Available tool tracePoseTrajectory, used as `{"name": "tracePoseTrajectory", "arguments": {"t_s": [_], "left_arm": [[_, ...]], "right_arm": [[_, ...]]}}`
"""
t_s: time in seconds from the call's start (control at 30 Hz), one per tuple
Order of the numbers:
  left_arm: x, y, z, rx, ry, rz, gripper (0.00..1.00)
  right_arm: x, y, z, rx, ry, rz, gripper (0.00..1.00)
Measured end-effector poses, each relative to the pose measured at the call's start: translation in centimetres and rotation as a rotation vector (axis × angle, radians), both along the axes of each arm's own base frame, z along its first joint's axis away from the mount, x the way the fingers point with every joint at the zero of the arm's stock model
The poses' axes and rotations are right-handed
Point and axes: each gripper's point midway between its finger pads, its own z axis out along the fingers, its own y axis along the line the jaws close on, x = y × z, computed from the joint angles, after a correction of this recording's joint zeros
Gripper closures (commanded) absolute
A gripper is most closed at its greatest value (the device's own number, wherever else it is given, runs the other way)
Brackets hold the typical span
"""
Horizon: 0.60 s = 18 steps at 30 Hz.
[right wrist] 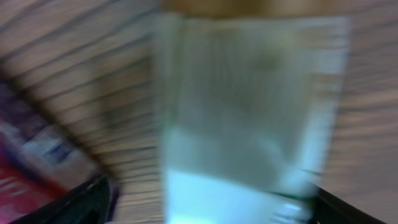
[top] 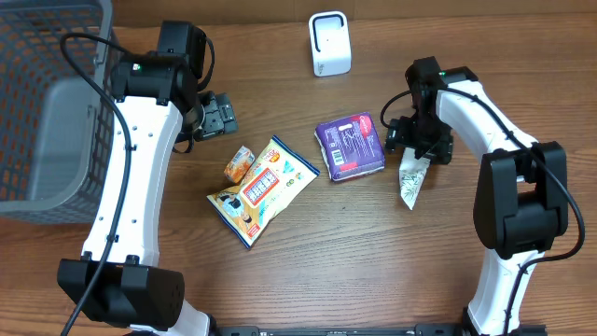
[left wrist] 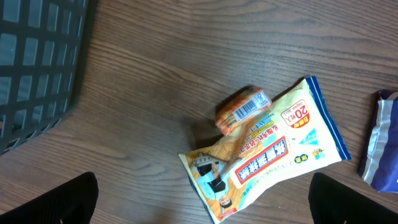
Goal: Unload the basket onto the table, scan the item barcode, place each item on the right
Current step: 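Reach the right gripper to the white tube and grasp it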
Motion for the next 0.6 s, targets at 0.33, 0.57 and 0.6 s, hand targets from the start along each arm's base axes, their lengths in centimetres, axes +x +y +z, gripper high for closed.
{"name": "tracePoseTrajectory", "arguments": {"t_s": [0.33,0.57,0.6], "left_arm": [[0.0,0.0,0.0,0.0,-0.001,0.0,0.0],[0.1,0.0,0.0,0.0,-0.003,0.0,0.0],[0.1,0.0,0.0,0.0,-0.003,0.0,0.0]], "right_arm": [[-1.3,4.4,3.0,0.119,0.054,0.087,0.1],[0.1,3.8,5.0,0.073,-0.002,0.093,0.23],[0.2,3.6,4.9,0.064,-0.003,0.094,0.23]]}}
